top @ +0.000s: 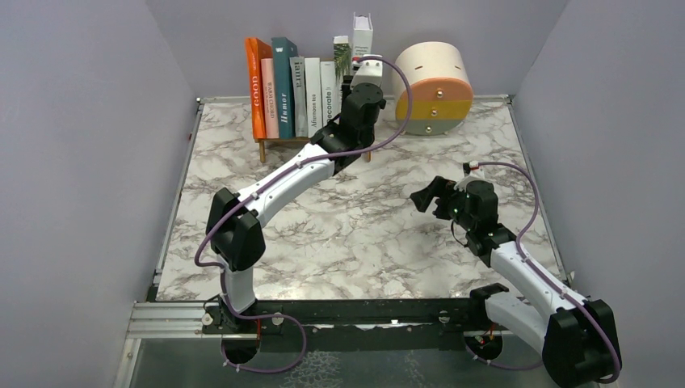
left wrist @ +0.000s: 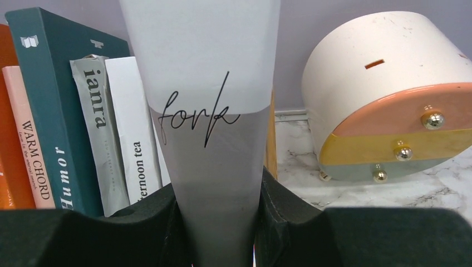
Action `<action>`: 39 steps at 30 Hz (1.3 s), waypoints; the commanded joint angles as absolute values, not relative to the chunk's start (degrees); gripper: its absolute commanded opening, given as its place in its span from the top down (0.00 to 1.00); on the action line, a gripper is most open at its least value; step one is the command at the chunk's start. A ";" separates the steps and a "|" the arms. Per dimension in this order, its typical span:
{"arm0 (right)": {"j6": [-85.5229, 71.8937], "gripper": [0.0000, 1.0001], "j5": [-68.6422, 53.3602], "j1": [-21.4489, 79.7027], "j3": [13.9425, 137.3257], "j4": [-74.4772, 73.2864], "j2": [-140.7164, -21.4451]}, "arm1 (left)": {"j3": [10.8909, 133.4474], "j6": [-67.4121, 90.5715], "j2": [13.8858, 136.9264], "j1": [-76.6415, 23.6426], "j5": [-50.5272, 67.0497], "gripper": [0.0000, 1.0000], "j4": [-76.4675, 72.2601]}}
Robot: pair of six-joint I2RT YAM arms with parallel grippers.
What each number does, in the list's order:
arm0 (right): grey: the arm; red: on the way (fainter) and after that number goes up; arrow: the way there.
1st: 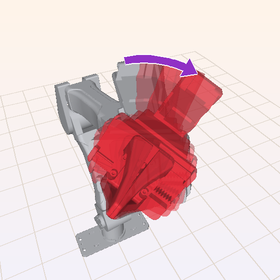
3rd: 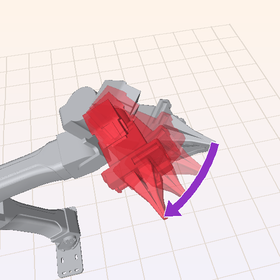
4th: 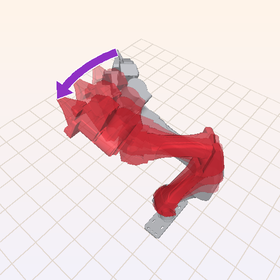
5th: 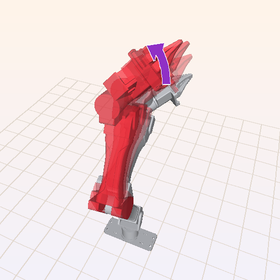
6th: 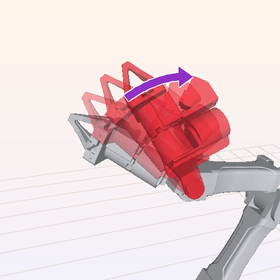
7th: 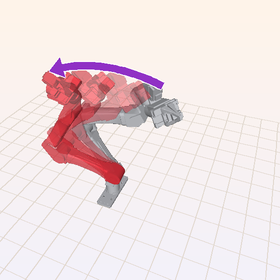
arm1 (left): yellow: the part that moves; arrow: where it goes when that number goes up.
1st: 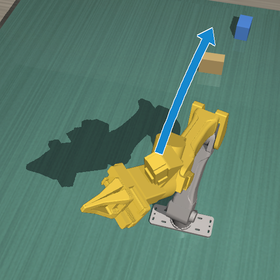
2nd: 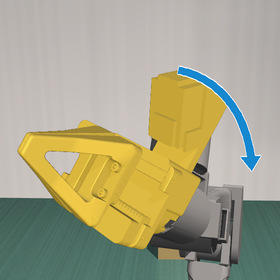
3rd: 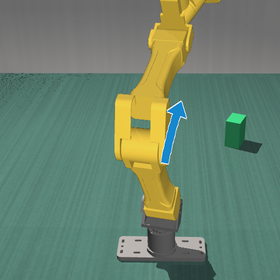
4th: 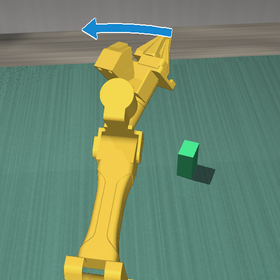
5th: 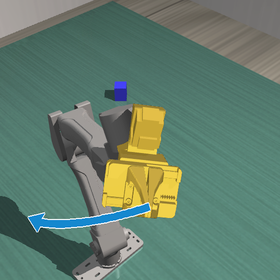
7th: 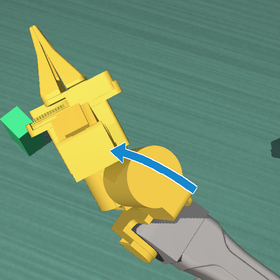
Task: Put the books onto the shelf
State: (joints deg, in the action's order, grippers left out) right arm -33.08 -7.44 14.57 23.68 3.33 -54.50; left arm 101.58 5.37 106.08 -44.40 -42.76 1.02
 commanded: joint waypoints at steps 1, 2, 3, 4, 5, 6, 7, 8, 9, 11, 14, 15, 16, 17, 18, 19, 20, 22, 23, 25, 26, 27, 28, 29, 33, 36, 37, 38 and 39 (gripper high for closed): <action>-32.09 0.07 -9.03 14.76 23.49 5.54 -54.64 | 102.32 2.63 106.32 -44.65 -47.39 1.00 -3.66; -32.00 0.07 -9.05 14.77 23.59 5.46 -54.71 | 102.61 2.42 106.87 -44.69 -47.52 1.00 -3.91; -31.85 0.07 -9.05 14.77 23.75 5.45 -54.73 | 103.00 2.36 107.57 -44.61 -47.59 1.00 -3.99; -31.82 0.07 -9.05 14.74 23.92 5.37 -54.80 | 103.56 2.31 108.30 -44.57 -47.63 1.00 -4.04; -31.67 0.07 -9.12 14.70 24.11 5.30 -54.88 | 104.08 2.29 109.06 -44.52 -47.57 1.00 -4.15; -31.64 0.07 -9.14 14.71 24.32 5.23 -54.99 | 104.58 2.30 109.83 -44.48 -47.45 1.00 -4.29; -31.58 0.07 -9.18 14.76 24.37 5.21 -55.07 | 105.28 2.35 110.61 -44.41 -47.26 1.00 -4.01; -31.60 0.07 -9.29 14.72 24.43 5.17 -55.09 | 106.04 2.62 111.43 -44.32 -47.02 1.00 -3.87; -31.48 0.07 -9.31 14.76 24.51 5.11 -55.06 | 106.63 2.83 112.12 -44.11 -46.64 1.00 -3.68; -31.39 0.07 -9.48 14.75 24.52 5.10 -55.00 | 108.12 3.60 113.59 -43.65 -46.23 1.00 -3.17; -31.38 0.07 -9.73 14.72 24.52 4.93 -54.95 | 109.62 4.39 115.78 -42.57 -45.88 1.00 -3.02; -31.46 0.07 -9.90 14.76 24.45 4.92 -54.87 | 110.24 4.97 116.48 -42.13 -45.50 1.00 -2.65; -31.46 0.07 -10.00 14.76 24.39 4.92 -54.86 | 110.82 5.78 117.23 -41.61 -45.00 1.00 -1.96; -31.53 0.07 -10.09 14.77 24.31 4.88 -54.72 | 111.46 6.71 117.91 -41.12 -44.54 1.00 -1.30; -31.55 0.07 -10.11 14.77 24.20 4.92 -54.68 | 112.17 7.61 118.64 -40.60 -43.83 1.00 -0.56; -31.56 0.07 -10.11 14.77 24.17 4.81 -54.54 | 113.14 8.51 119.44 -40.00 -43.12 1.00 0.40; -31.49 0.07 -10.11 14.77 24.17 4.77 -54.49 | 114.24 9.45 120.39 -39.44 -42.14 1.00 1.68; -31.49 0.07 -10.02 14.77 24.17 4.66 -54.41 | 116.92 11.28 122.24 -38.32 -40.75 1.00 4.63; -31.47 0.07 -10.02 14.74 24.17 4.66 -54.43 | 117.83 11.97 123.07 -37.96 -40.35 1.00 5.62; -31.54 0.07 -10.02 14.72 24.10 4.68 -54.53 | 119.95 12.79 124.74 -37.35 -39.45 1.00 7.70; -31.55 0.07 -10.02 14.75 24.15 4.74 -54.62 | 120.90 13.09 125.37 -37.16 -39.05 1.00 8.62; -31.55 0.07 -10.09 14.76 24.17 4.71 -54.69 | 121.86 13.36 126.02 -36.96 -38.72 1.00 9.58; -31.60 0.07 -10.09 14.77 24.19 4.73 -54.81 | 123.00 13.67 126.74 -36.80 -38.35 1.00 10.62; -31.64 0.07 -10.11 14.75 24.18 4.74 -54.86 | 124.17 13.97 127.41 -36.60 -37.99 1.00 11.95; -31.73 0.07 -10.15 14.75 24.21 4.76 -55.09 | 127.45 14.94 129.62 -35.85 -35.86 1.00 15.71; -31.89 0.07 -10.18 14.74 24.25 4.82 -55.31 | 127.90 15.47 130.18 -35.45 -34.71 1.00 16.96; -31.90 0.07 -10.19 14.76 24.26 4.83 -55.33 | 128.08 15.69 130.35 -35.29 -34.12 1.00 17.29; -31.95 0.07 -10.27 14.77 24.30 4.88 -55.43 | 128.41 15.91 130.61 -35.17 -33.76 1.00 17.81; -31.99 0.07 -10.35 14.71 24.34 4.89 -55.53 | 128.89 16.06 130.87 -35.14 -33.49 1.00 18.38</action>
State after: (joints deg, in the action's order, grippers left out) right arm -32.62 -8.97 14.57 23.68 3.53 -54.96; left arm 125.89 15.57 129.93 -36.21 -34.59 14.83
